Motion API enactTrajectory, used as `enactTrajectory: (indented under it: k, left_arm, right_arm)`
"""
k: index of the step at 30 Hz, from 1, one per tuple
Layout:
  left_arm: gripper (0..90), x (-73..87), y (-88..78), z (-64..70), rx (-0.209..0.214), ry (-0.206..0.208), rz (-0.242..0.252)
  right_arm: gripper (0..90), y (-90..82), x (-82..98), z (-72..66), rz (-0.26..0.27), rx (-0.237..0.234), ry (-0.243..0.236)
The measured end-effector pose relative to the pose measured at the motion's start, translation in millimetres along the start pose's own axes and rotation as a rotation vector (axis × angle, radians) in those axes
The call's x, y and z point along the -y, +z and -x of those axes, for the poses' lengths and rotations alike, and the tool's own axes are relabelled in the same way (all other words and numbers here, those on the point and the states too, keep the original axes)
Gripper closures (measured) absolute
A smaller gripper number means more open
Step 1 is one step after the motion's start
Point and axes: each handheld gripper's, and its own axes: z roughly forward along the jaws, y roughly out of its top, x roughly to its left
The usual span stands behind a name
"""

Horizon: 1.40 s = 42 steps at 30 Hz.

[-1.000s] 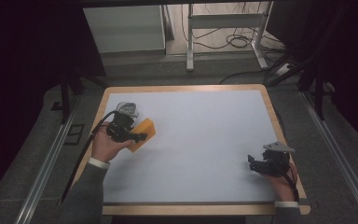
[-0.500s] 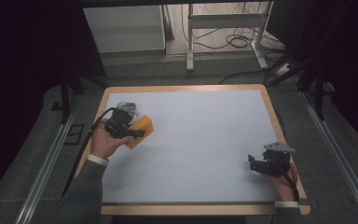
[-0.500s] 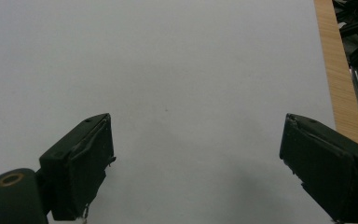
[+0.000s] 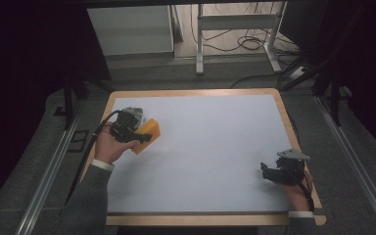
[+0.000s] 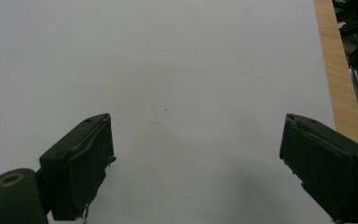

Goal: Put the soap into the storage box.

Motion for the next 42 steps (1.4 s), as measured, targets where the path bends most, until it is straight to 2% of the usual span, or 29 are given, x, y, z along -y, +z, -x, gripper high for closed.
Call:
enactTrajectory:
  k: [21,24,25,36,40,42]
  left_arm:
    - [60.8,-9.3,2.8,-20.9,-0.006,-0.048,0.006]
    - [60.8,-9.7,3.4,-24.9,-0.015,-0.055,0.006]
    - [60.8,-9.8,3.2,-26.1,-0.024,-0.046,0.012]
    - [60.9,-14.3,2.1,-36.8,-0.032,-0.083,0.017]
    - [60.9,-15.6,4.2,-44.4,0.001,-0.109,0.016]
    - [60.8,-16.7,4.5,-46.7,-0.007,-0.115,0.019]
  right_arm:
    - [9.8,0.8,0.6,0.2,-0.004,0.001,-0.002]
    - [9.8,1.1,0.8,0.4,-0.005,0.001,-0.004]
    - [9.8,1.3,0.9,0.4,-0.006,0.001,-0.004]
    - [9.8,1.3,1.0,0.2,-0.007,0.001,-0.004]
    - [9.8,1.3,0.9,0.3,-0.006,0.001,-0.004]
    - [9.8,1.2,1.1,0.8,-0.007,0.001,-0.004]
